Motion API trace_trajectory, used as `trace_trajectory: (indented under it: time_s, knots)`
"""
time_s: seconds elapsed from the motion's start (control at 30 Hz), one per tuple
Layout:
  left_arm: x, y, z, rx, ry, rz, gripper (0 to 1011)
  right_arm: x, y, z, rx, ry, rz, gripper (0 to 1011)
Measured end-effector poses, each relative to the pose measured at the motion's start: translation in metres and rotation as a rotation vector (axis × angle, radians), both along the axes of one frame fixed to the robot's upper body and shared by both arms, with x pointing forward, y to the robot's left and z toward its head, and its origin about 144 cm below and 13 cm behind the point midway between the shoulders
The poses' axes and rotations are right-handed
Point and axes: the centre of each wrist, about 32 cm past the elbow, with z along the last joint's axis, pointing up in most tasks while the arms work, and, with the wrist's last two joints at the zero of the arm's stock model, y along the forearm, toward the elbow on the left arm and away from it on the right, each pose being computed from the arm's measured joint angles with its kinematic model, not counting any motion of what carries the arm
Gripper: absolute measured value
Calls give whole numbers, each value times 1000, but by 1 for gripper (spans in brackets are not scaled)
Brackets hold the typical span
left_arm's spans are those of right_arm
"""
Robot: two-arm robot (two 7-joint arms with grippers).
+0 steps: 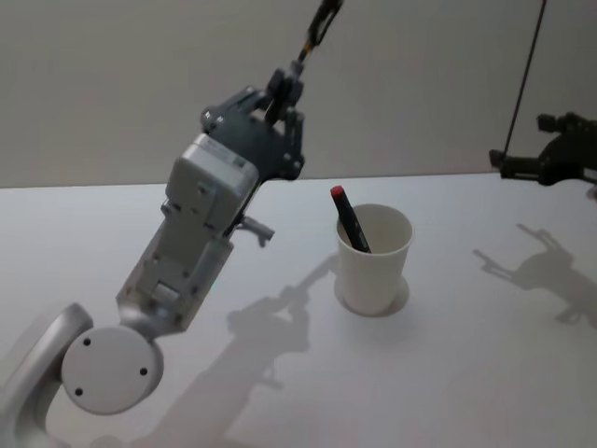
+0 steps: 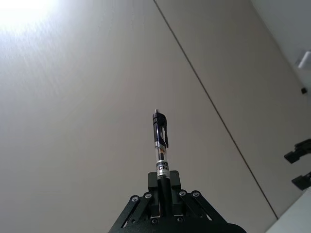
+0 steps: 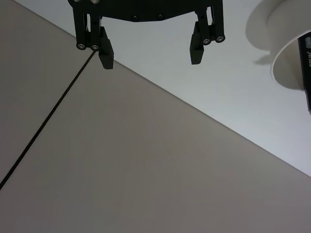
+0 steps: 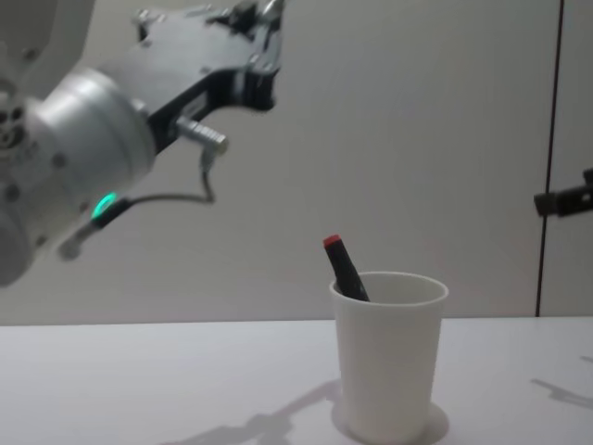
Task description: Place the pen into the pen holder.
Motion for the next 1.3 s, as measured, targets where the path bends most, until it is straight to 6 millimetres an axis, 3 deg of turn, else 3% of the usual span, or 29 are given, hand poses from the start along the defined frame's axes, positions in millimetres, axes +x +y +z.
trace_trajectory:
  time_s: [0.63, 1.3]
  knots:
    - [20, -17, 16, -23, -105, -110, 138, 3, -17, 23, 252, 18, 126, 1000]
    - [24, -21, 16, -45, -99, -126, 138, 9, -11, 28, 533, 104, 411, 1000]
